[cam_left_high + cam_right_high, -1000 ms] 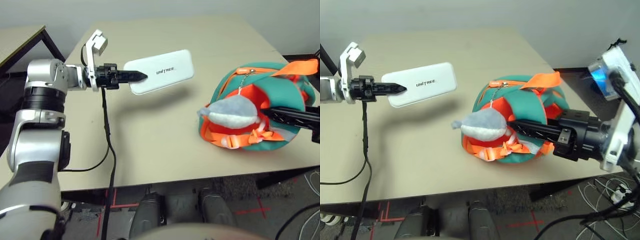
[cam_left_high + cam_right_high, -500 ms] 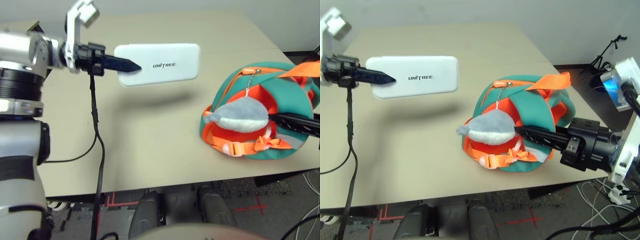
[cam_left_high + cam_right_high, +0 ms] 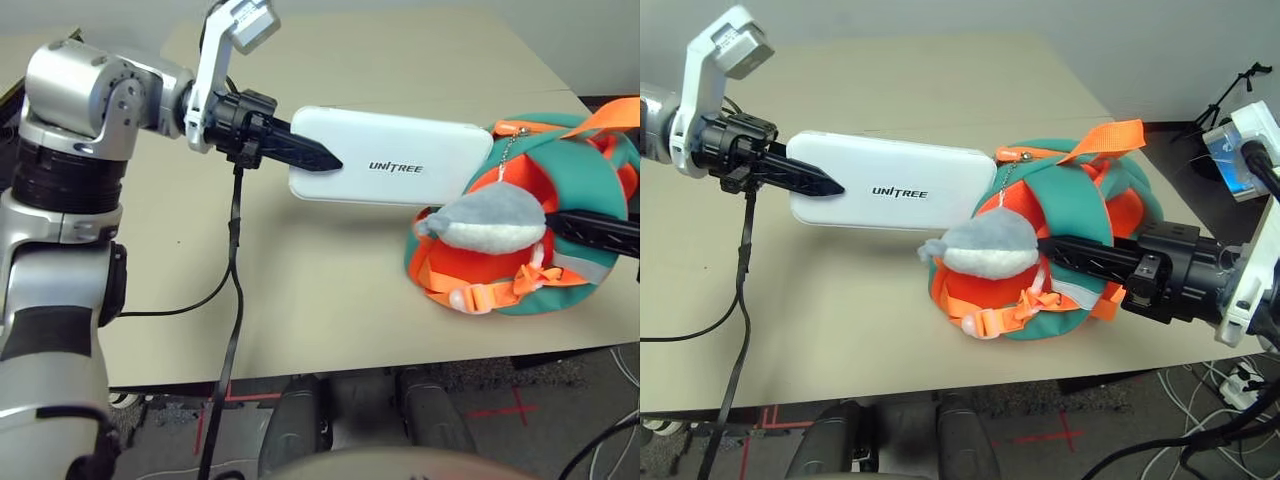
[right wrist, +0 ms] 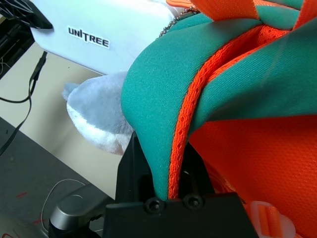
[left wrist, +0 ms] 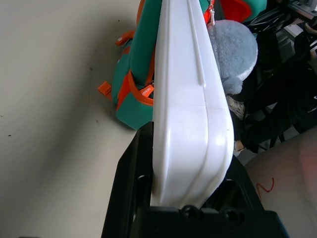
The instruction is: Put the pencil case into the backpack and zip it.
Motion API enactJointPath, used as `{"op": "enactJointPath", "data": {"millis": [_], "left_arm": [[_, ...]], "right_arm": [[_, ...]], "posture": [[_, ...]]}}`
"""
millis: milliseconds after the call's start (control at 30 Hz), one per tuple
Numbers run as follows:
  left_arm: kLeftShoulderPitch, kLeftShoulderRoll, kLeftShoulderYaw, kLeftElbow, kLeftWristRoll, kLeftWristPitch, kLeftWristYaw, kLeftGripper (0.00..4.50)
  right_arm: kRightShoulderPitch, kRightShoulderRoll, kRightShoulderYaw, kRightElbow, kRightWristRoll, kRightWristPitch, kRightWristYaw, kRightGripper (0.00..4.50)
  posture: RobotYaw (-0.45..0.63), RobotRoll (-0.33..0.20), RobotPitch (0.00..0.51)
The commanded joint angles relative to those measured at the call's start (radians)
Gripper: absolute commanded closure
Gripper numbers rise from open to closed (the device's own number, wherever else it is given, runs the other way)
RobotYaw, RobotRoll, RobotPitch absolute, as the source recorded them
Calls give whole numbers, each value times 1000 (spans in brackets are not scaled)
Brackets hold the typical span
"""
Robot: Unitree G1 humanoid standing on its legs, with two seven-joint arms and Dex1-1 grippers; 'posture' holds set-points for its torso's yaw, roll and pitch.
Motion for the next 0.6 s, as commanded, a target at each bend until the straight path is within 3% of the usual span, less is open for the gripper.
{"op": "enactJointPath", "data": {"millis": [33,267,600], "left_arm": [[11,0,-26,-6,0,-32,-9,3114],[-39,-23,-121,48,73,-166,-70,3114],[-120,-179,-180,147,137,-253,-104,3114]], "right_arm": [[-3,-1,0,-10,10,5,-9,4309],[-4,3,-1,-12,10,2,-14,4309],[-28,8,41,-24,10,-31,-22,4309]], "posture": [[-207,0,136],[-207,0,129],[-210,0,128]]}}
